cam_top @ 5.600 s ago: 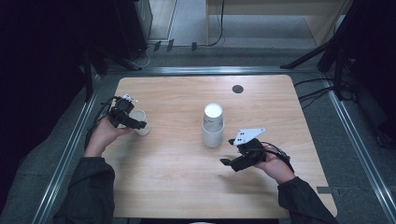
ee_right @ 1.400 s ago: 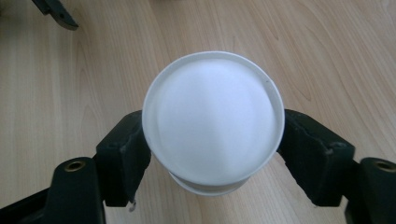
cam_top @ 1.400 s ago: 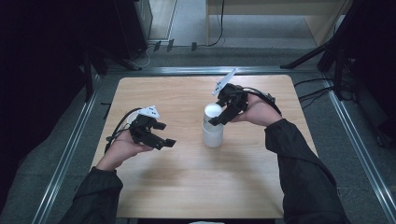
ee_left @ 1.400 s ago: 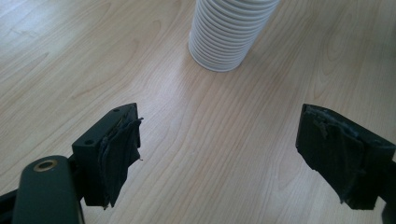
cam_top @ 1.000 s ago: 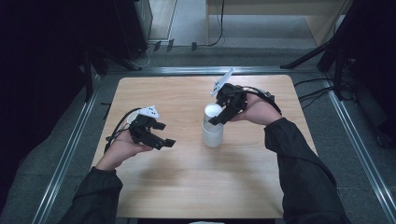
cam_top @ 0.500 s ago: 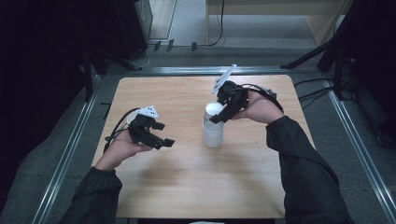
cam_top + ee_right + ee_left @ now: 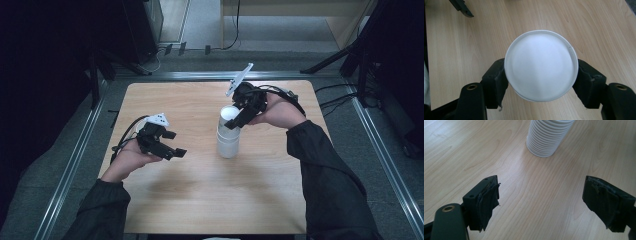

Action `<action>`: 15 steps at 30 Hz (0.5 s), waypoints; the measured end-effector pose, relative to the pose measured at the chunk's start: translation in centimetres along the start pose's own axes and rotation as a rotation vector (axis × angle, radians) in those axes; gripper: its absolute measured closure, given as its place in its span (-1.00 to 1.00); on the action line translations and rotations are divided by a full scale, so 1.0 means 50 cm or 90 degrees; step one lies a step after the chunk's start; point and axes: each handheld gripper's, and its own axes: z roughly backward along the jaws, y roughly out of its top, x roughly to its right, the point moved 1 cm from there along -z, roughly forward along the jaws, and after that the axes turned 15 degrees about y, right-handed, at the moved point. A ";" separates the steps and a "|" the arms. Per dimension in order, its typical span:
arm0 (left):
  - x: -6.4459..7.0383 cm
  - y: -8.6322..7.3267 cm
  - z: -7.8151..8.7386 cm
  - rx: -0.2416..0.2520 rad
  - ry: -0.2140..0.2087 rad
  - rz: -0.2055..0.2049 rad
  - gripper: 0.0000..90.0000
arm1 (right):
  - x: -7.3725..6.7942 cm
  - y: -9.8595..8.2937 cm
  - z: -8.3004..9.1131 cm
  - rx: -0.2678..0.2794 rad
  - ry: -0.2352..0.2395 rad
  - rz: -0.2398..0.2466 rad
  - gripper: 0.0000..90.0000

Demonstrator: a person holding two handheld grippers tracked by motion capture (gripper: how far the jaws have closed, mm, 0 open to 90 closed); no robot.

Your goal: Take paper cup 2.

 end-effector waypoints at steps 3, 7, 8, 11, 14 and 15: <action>0.000 0.000 0.000 0.000 0.000 0.000 -0.69 | -0.004 0.005 0.008 -0.002 0.002 -0.008 -0.25; 0.000 0.000 0.001 0.002 0.004 -0.003 -0.69 | -0.008 0.011 0.019 0.000 -0.002 -0.010 -0.25; 0.000 0.000 0.001 0.002 0.003 -0.001 -0.69 | -0.009 0.012 0.022 0.000 0.000 -0.011 -0.25; -0.001 0.000 0.002 0.004 0.004 0.000 -0.69 | -0.011 0.015 0.031 0.004 -0.003 -0.008 -0.25; 0.000 0.000 0.001 0.002 0.004 -0.002 -0.69 | -0.015 0.018 0.039 0.004 -0.003 -0.011 -0.25; 0.000 0.000 0.001 0.002 0.004 -0.002 -0.69 | -0.016 0.019 0.041 0.004 -0.005 -0.008 -0.25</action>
